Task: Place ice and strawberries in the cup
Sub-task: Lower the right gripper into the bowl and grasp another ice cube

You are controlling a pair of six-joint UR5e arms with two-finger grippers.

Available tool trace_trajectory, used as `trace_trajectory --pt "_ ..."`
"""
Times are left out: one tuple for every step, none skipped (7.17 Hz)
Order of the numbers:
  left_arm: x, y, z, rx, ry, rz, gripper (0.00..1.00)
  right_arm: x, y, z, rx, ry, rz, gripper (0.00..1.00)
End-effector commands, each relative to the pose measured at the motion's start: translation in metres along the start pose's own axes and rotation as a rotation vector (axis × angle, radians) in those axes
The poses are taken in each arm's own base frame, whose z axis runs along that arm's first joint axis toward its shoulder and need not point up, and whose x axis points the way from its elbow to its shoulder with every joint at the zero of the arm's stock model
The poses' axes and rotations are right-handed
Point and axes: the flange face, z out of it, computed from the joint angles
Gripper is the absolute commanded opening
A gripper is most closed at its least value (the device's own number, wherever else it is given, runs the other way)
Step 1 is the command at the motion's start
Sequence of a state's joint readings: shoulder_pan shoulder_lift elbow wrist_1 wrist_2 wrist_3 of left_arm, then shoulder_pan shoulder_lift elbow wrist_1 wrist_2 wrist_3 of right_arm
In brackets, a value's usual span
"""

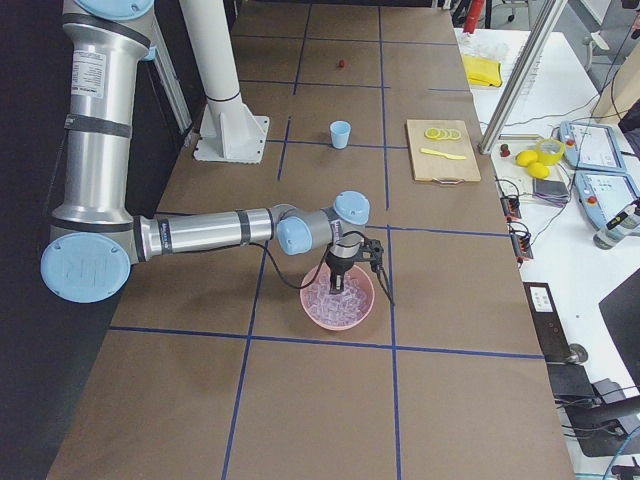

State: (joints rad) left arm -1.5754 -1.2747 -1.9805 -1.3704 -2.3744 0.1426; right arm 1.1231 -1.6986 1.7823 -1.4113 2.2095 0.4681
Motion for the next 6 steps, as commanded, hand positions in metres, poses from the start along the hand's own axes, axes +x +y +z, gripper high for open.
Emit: trace_trajectory --pt "0.000 0.001 0.000 0.000 0.000 -0.003 1.00 0.000 0.000 0.000 0.001 -0.002 -0.002 0.15" --pt "0.000 0.001 0.000 0.000 0.000 -0.003 1.00 -0.002 0.001 -0.003 0.016 -0.009 -0.012 0.03" --pt "0.001 0.006 -0.001 -0.001 0.001 -0.004 1.00 -0.006 0.004 -0.011 0.042 -0.023 -0.031 0.01" --pt "0.005 0.009 -0.005 0.005 0.000 0.003 1.00 -0.014 0.017 -0.030 0.070 -0.032 -0.050 0.01" --pt "0.006 0.009 -0.005 0.006 -0.001 0.004 1.00 -0.021 0.032 -0.052 0.097 -0.046 -0.066 0.01" --pt "0.006 0.008 -0.005 0.005 -0.001 0.005 1.00 -0.033 0.047 -0.079 0.132 -0.070 -0.083 0.01"
